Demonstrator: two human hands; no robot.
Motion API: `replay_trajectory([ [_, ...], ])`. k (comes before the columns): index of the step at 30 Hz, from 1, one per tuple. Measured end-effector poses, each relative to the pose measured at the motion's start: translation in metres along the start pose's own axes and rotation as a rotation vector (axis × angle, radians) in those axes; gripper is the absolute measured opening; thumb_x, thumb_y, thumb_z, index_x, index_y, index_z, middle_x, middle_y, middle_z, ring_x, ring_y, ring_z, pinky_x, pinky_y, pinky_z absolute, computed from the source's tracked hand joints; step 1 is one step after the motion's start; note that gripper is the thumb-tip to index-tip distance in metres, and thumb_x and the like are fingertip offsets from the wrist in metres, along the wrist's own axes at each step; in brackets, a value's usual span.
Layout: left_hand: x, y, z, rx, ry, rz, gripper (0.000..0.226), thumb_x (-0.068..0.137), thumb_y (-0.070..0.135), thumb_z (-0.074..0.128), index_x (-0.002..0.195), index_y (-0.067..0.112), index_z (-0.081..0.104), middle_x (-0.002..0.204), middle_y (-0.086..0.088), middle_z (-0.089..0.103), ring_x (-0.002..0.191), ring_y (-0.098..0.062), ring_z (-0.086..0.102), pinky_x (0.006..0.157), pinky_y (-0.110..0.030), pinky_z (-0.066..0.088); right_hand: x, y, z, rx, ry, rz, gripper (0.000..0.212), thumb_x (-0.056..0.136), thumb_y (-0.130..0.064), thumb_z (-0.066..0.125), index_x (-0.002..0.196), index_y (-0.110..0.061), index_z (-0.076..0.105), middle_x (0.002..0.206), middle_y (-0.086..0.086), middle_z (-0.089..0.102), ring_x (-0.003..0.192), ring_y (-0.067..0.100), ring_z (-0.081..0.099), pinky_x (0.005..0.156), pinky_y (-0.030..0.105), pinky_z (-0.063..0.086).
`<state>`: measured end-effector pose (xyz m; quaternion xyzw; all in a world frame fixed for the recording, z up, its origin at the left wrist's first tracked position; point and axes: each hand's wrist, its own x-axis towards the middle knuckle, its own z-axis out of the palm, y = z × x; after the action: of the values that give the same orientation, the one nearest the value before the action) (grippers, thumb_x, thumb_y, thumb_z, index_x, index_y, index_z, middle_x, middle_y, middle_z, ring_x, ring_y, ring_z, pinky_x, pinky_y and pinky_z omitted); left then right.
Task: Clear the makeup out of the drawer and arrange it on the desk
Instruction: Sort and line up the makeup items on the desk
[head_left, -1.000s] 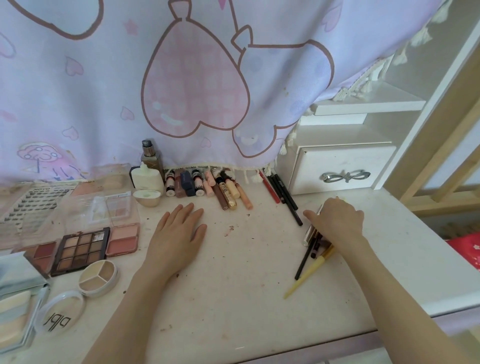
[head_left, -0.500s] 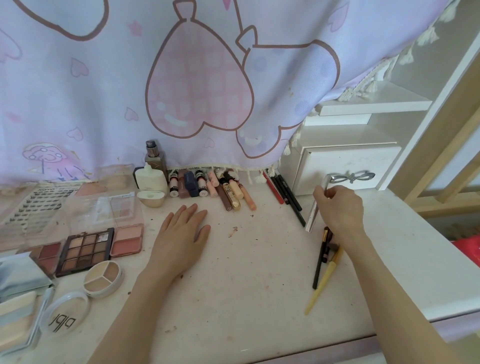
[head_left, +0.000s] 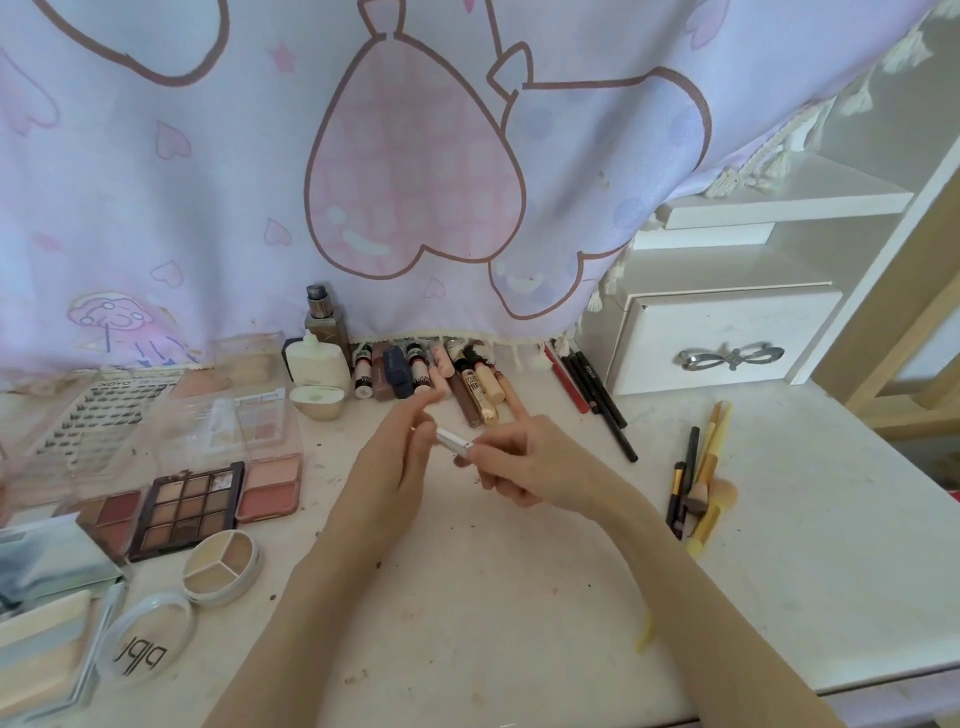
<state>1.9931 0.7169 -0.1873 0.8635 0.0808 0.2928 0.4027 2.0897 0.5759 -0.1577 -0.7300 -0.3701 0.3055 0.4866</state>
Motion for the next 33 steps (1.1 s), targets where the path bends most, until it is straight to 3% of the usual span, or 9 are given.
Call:
replay_trajectory([
  [3,-0.001,0.006,0.002,0.060,-0.022,0.000,0.014,0.093,0.040,0.033,0.084,0.038,0.044,0.068,0.011,0.049,0.064,-0.002,0.048,0.057,-0.013,0.036,0.002,0.002,0.004,-0.023,-0.057,-0.029,0.016,0.094,-0.020,0.053,0.089,-0.014,0.067,0.057,-0.005,0.053,0.040,0.003,0.038,0.040,0.016,0.030],
  [5,-0.001,0.010,0.004,0.056,0.001,-0.057,0.024,0.097,0.025,0.039,0.074,0.031,0.040,0.064,0.009,0.048,0.058,-0.003,0.045,0.053,-0.016,0.034,0.001,0.002,0.006,-0.043,-0.070,-0.063,0.016,0.094,-0.019,0.053,0.087,-0.016,0.066,0.057,-0.006,0.052,0.041,0.002,0.038,0.041,0.015,0.031],
  [9,0.000,0.018,0.002,0.007,0.149,-0.174,0.035,0.093,0.009,0.047,0.063,0.019,0.033,0.057,-0.019,0.047,0.051,-0.019,0.033,0.048,-0.028,0.028,0.000,0.003,0.020,-0.157,-0.014,-0.200,0.019,0.095,-0.021,0.051,0.084,-0.013,0.065,0.057,-0.007,0.044,0.052,0.006,0.035,0.051,0.019,0.029],
  [17,0.003,0.019,0.004,-0.052,0.255,-0.311,0.035,0.092,0.011,0.044,0.060,0.014,0.031,0.056,-0.006,0.036,0.052,-0.011,0.027,0.049,-0.025,0.023,0.003,0.011,0.033,-0.457,0.173,-0.396,0.023,0.095,-0.026,0.050,0.074,-0.017,0.053,0.055,-0.011,0.041,0.053,0.009,0.039,0.052,0.019,0.028],
  [22,0.005,0.012,0.002,0.046,0.211,-0.417,0.043,0.096,0.032,0.038,0.061,0.007,0.041,0.059,-0.008,0.041,0.055,-0.015,0.032,0.054,-0.030,0.026,0.004,0.014,0.033,-0.574,0.162,-0.357,0.023,0.093,-0.029,0.054,0.099,-0.010,0.066,0.079,0.001,0.060,0.066,0.012,0.046,0.061,0.020,0.033],
  [24,0.004,0.008,0.000,0.067,0.099,-0.357,0.038,0.095,0.036,0.041,0.068,0.011,0.050,0.064,-0.003,0.048,0.058,-0.012,0.040,0.056,-0.027,0.031,0.003,0.015,0.028,-0.546,0.178,-0.298,0.023,0.094,-0.030,0.053,0.097,-0.011,0.066,0.072,-0.003,0.056,0.062,0.011,0.045,0.059,0.018,0.033],
  [26,0.003,0.007,-0.002,-0.045,-0.047,-0.228,0.009,0.093,0.025,0.048,0.087,0.028,0.054,0.081,0.010,0.057,0.071,-0.003,0.051,0.061,-0.020,0.041,0.003,0.017,0.021,-0.468,0.242,-0.247,0.021,0.094,-0.027,0.053,0.094,-0.012,0.067,0.063,-0.010,0.050,0.055,0.006,0.044,0.055,0.018,0.032],
  [28,0.001,0.004,-0.002,-0.118,-0.123,-0.141,0.023,0.092,0.013,0.050,0.098,0.035,0.049,0.085,0.015,0.057,0.075,0.001,0.053,0.064,-0.017,0.044,0.003,0.020,0.014,-0.385,0.300,-0.224,0.018,0.093,-0.024,0.055,0.094,-0.013,0.069,0.058,-0.015,0.049,0.054,0.003,0.047,0.055,0.016,0.034],
  [33,0.001,0.003,-0.006,-0.057,-0.095,-0.148,0.019,0.092,0.035,0.045,0.074,0.031,0.050,0.062,0.010,0.045,0.057,-0.003,0.038,0.055,-0.018,0.031,0.001,0.021,0.014,-0.383,0.273,-0.221,0.019,0.092,-0.027,0.056,0.093,-0.013,0.069,0.060,-0.011,0.052,0.054,0.005,0.044,0.055,0.017,0.033],
])
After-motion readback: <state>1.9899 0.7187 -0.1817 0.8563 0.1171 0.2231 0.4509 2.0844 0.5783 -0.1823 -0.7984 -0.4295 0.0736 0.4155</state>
